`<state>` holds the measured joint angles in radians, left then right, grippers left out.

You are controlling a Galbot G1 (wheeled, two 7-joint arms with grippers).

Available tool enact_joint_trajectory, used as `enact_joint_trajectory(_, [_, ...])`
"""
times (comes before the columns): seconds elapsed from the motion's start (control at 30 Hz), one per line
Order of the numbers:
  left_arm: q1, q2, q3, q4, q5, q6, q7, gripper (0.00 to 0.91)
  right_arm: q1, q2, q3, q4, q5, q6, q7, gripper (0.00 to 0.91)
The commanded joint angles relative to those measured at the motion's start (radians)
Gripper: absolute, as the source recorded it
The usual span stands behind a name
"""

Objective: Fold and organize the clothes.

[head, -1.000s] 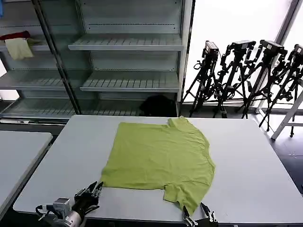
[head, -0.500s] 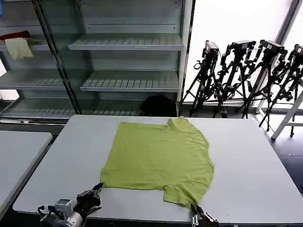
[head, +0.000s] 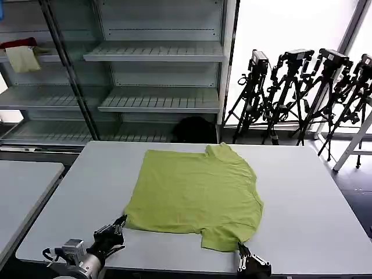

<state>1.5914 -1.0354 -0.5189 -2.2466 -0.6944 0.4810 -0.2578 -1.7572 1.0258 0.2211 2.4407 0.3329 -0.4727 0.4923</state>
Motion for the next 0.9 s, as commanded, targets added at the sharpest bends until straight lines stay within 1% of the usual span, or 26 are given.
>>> enact_joint_trajectory(0.03, [-0.02, 0.001, 0.0, -0.014, -0.015, -0.009, -0.022, 0.0, 0.048, -0.002, 0.02, 0.011, 0.011, -0.013, 0.001, 0.0])
enact_joint_trajectory(0.17, [-0.057, -0.002, 0.006, -0.011, -0.03, -0.004, -0.051, 0.0, 0.079, -0.005, 0.044, 0.003, 0.027, -0.033, -0.003, 0.0])
enact_joint_trajectory(0.23, [-0.08, -0.006, 0.01, -0.007, -0.037, 0.004, -0.067, 0.0, 0.109, -0.011, 0.062, 0.0, 0.052, -0.054, -0.007, 0.0])
enact_joint_trajectory(0.37, [-0.125, -0.01, 0.025, 0.007, -0.047, 0.013, -0.092, 0.0, 0.165, -0.02, 0.07, -0.021, 0.057, -0.078, -0.01, 0.0])
enact_joint_trajectory(0.47, [-0.166, -0.023, 0.045, 0.02, -0.048, 0.022, -0.126, 0.0, 0.224, -0.025, 0.069, -0.039, 0.057, -0.09, -0.012, 0.0])
enact_joint_trajectory(0.57, [-0.217, -0.05, 0.066, 0.046, -0.046, 0.038, -0.192, 0.0, 0.286, -0.039, 0.068, -0.065, 0.08, -0.105, -0.025, 0.0])
enact_joint_trajectory(0.9, [-0.246, -0.053, 0.091, 0.072, -0.027, 0.047, -0.206, 0.0, 0.416, -0.058, 0.052, -0.175, 0.099, -0.095, -0.075, 0.0])
